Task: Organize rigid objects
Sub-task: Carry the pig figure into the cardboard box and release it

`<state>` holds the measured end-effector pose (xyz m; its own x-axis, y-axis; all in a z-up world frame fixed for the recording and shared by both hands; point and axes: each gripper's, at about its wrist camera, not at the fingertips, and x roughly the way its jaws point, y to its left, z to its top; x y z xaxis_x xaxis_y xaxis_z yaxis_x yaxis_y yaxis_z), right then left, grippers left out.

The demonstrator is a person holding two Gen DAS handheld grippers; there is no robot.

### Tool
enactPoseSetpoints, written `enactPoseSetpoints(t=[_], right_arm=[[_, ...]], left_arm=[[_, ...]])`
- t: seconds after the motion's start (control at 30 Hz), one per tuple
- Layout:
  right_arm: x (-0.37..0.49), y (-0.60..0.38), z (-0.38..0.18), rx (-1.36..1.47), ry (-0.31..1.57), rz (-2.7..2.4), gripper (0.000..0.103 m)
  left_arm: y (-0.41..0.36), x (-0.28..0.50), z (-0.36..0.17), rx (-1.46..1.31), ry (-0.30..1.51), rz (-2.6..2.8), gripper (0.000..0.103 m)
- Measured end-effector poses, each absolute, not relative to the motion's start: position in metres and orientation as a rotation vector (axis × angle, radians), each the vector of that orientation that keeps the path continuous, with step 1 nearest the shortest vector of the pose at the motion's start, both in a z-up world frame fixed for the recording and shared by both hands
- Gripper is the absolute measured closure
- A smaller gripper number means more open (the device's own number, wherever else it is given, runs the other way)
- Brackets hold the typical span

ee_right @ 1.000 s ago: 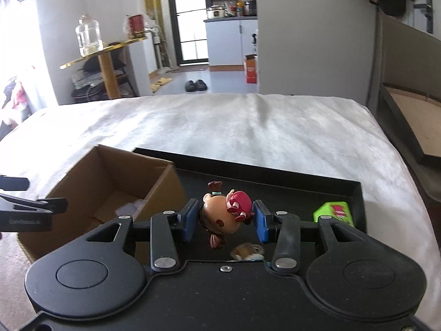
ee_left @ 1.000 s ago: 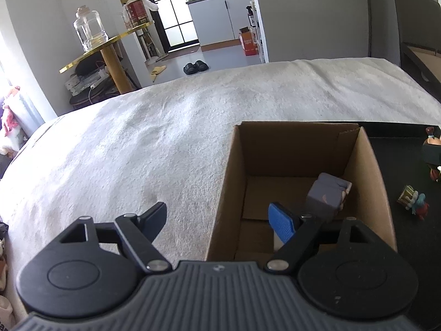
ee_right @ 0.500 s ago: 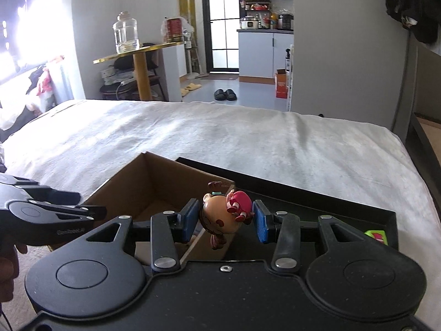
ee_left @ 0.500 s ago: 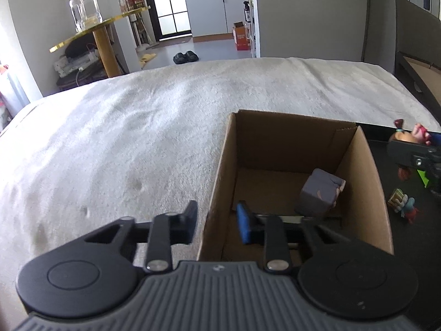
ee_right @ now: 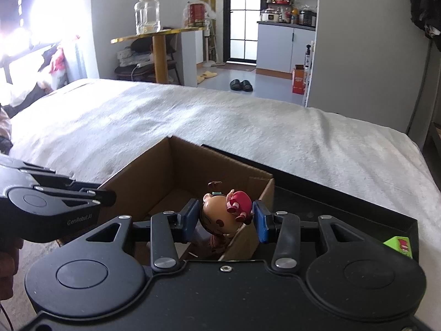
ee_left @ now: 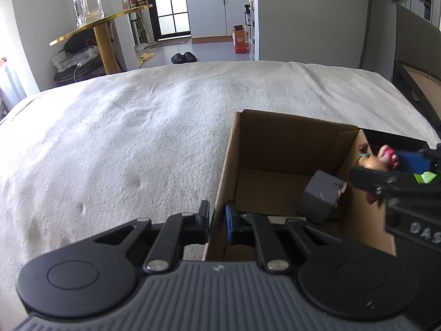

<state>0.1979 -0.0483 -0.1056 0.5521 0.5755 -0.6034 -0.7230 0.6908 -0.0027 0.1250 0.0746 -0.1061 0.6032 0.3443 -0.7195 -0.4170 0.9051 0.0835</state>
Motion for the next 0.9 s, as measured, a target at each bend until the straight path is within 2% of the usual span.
enactPoseSetpoints(t=[0.4, 0.5, 0.67, 0.83, 0.9], right_arm=[[0.197, -0.016, -0.104, -0.310, 0.565, 0.811, 0.060], [0.197, -0.011, -0.102, -0.329, 0.551, 0.789, 0.056], [0.197, -0.026, -0.103, -0.312, 0.582, 0.771, 0.056], [0.199, -0.049, -0.103, -0.281, 0.612, 0.725, 0.050], [0.199, -0.057, -0.102, -0.275, 0.611, 0.704, 0.041]], left_arm=[[0.080, 0.123, -0.108, -0.121, 0.806, 0.430, 0.092], [0.080, 0.123, -0.107, -0.122, 0.809, 0.425, 0.092], [0.076, 0.124, -0.108, -0.105, 0.812, 0.436, 0.092], [0.074, 0.126, -0.107, -0.093, 0.823, 0.445, 0.091], [0.074, 0.128, -0.106, -0.097, 0.837, 0.446, 0.091]])
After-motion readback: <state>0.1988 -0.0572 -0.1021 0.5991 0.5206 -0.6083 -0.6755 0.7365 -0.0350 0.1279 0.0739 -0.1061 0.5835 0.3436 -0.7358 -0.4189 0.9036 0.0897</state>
